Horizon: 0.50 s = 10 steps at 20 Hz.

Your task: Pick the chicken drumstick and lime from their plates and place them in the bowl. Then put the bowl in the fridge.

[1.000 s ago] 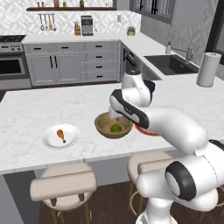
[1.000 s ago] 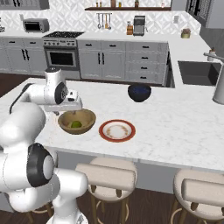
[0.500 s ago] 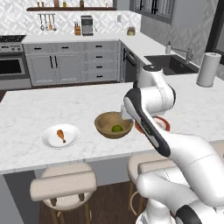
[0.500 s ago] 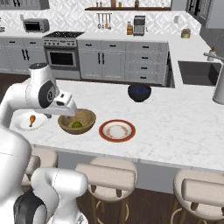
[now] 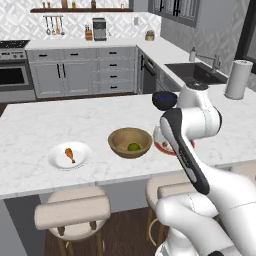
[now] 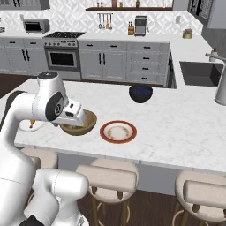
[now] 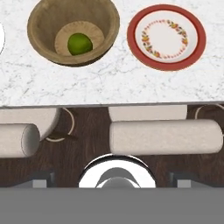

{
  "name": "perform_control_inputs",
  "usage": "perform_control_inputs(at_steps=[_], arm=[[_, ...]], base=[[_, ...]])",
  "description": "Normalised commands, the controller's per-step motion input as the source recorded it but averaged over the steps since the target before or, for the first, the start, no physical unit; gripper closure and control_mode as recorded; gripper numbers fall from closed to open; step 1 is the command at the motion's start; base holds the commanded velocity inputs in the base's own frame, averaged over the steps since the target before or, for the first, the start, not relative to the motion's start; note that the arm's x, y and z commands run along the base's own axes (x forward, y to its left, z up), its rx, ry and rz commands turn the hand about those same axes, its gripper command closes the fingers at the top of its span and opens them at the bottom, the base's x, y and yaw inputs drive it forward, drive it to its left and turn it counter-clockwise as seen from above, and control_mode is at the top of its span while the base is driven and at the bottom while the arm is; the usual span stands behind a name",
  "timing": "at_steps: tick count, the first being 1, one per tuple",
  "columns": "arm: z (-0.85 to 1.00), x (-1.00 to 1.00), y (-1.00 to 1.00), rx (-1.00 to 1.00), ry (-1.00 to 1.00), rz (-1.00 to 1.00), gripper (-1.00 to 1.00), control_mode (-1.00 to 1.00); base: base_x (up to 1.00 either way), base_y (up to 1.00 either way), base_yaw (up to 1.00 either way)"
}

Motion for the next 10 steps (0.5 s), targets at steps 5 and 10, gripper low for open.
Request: perform_control_inputs(at_steps=[5, 10], arm=[[0.0, 0.0, -0.02, 0.0, 0.0, 0.0, -1.0, -1.0], [0.0, 0.0, 0.12, 0.0, 0.0, 0.0, -1.0, -1.0]], base=[[0.0, 0.0, 0.0], [0.0, 0.0, 0.0]])
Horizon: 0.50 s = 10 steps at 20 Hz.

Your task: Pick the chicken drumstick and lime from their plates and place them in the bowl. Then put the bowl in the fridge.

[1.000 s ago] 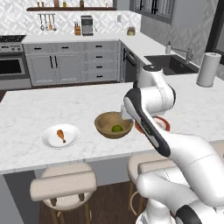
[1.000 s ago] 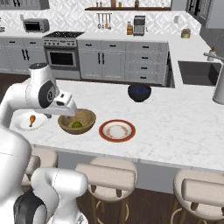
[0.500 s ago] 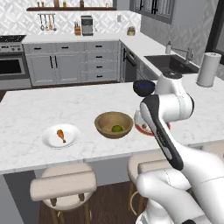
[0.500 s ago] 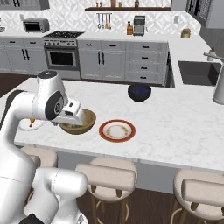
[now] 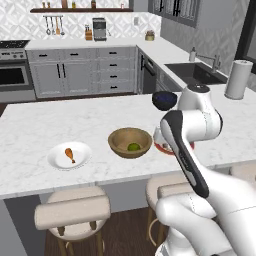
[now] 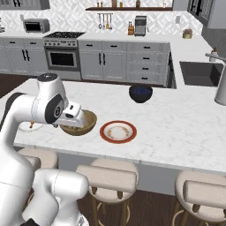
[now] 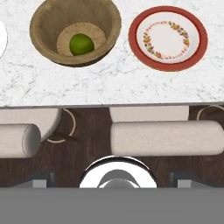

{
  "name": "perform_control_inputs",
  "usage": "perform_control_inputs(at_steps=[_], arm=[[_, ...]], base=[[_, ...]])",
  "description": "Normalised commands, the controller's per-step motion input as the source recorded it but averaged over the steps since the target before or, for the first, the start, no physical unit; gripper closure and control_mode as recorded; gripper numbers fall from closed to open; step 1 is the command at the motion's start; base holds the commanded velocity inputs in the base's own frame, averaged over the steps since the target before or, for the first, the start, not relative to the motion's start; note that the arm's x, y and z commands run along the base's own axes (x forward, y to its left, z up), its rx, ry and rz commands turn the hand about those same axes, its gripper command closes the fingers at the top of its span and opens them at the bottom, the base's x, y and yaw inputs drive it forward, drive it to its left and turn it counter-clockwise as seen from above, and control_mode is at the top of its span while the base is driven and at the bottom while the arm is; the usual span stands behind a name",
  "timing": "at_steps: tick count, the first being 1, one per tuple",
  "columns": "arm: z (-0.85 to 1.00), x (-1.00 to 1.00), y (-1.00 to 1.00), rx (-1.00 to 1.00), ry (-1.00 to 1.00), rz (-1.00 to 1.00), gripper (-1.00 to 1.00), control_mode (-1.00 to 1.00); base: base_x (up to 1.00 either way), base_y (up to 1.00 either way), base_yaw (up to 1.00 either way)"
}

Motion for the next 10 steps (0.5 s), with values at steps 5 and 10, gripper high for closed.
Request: perform_control_inputs(at_steps=[5, 10], arm=[[0.0, 0.0, 0.09, 0.0, 0.0, 0.0, -1.0, 1.0], [0.0, 0.0, 0.0, 0.0, 0.0, 0.0, -1.0, 1.0]], base=[[0.0, 0.64, 0.0], [0.0, 0.87, 0.0]])
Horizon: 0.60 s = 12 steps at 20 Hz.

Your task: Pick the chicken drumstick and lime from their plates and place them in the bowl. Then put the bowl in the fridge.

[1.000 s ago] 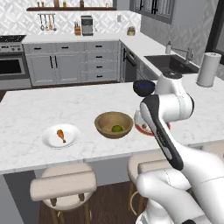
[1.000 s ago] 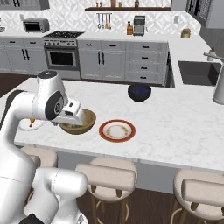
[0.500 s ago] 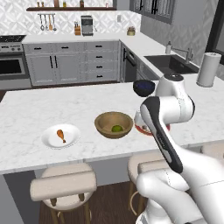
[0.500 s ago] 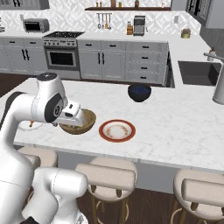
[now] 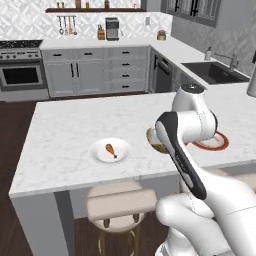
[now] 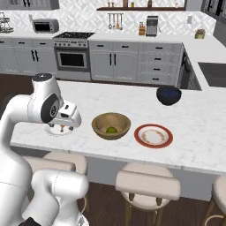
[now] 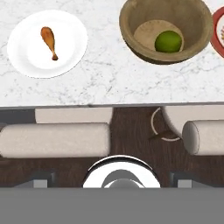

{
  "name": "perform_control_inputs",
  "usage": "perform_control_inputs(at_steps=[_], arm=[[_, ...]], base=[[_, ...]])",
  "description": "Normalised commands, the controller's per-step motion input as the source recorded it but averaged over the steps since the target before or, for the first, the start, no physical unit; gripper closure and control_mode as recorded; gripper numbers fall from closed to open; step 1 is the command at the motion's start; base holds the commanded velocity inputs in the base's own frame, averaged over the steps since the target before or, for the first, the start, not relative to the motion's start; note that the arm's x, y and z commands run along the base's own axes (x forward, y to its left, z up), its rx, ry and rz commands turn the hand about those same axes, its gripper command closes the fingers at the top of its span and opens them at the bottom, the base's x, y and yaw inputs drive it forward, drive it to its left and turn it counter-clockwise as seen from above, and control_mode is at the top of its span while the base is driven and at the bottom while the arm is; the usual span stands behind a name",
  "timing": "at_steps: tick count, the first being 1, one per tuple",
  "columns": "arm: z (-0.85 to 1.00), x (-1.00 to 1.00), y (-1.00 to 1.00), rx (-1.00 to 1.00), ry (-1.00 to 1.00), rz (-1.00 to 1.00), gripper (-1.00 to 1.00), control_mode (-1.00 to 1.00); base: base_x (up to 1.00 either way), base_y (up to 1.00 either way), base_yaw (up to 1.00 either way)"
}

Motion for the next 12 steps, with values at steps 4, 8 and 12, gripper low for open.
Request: perform_control_inputs(at_steps=[4, 8, 12], arm=[[0.0, 0.0, 0.0, 0.0, 0.0, 0.0, -1.0, 1.0], [0.0, 0.0, 0.0, 0.0, 0.0, 0.0, -1.0, 1.0], [0.0, 0.0, 0.0, 0.0, 0.0, 0.0, -1.0, 1.0]], base=[[0.06, 0.44, 0.0], [0.09, 0.05, 0.0], [0.36, 0.06, 0.0]])
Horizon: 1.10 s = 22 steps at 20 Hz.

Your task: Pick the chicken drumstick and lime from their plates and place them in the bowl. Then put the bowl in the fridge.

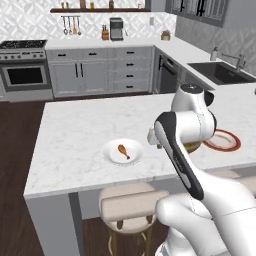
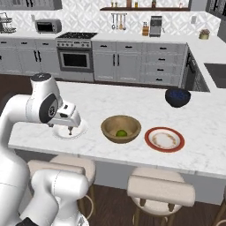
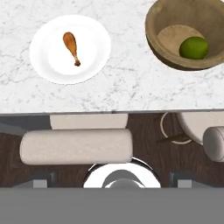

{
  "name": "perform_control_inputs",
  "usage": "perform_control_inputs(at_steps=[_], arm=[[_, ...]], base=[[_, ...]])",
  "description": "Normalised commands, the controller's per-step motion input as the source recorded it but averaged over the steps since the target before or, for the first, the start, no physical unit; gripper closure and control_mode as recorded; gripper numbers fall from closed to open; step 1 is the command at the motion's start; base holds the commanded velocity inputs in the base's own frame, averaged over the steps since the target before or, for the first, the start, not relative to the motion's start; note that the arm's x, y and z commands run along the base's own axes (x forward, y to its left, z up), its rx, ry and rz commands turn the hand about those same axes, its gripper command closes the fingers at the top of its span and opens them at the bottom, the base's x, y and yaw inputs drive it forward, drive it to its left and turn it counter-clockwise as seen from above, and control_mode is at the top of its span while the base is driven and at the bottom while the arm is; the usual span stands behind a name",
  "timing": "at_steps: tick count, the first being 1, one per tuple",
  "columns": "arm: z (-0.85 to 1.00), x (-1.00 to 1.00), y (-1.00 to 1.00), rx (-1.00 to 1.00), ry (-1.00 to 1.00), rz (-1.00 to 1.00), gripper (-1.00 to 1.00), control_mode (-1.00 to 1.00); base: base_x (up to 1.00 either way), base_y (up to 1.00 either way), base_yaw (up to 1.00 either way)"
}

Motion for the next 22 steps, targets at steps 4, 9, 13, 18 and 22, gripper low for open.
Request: perform_control_inputs(at_steps=[4, 9, 13, 18, 22], arm=[[0.0, 0.0, 0.0, 0.0, 0.0, 0.0, -1.0, 1.0], [0.0, 0.0, 0.0, 0.0, 0.0, 0.0, -1.0, 1.0], [0.0, 0.13, 0.0, 0.0, 0.0, 0.01, -1.0, -1.0], [0.0, 0.89, 0.26, -0.06, 0.0, 0.07, -1.0, -1.0], [-0.37, 1.0, 0.81, -0.1, 0.04, 0.1, -1.0, -1.0]], base=[[0.6, 0.0, 0.0], [0.46, 0.0, 0.0], [0.23, 0.0, 0.0], [0.0, 0.0, 0.0], [0.0, 0.0, 0.0]])
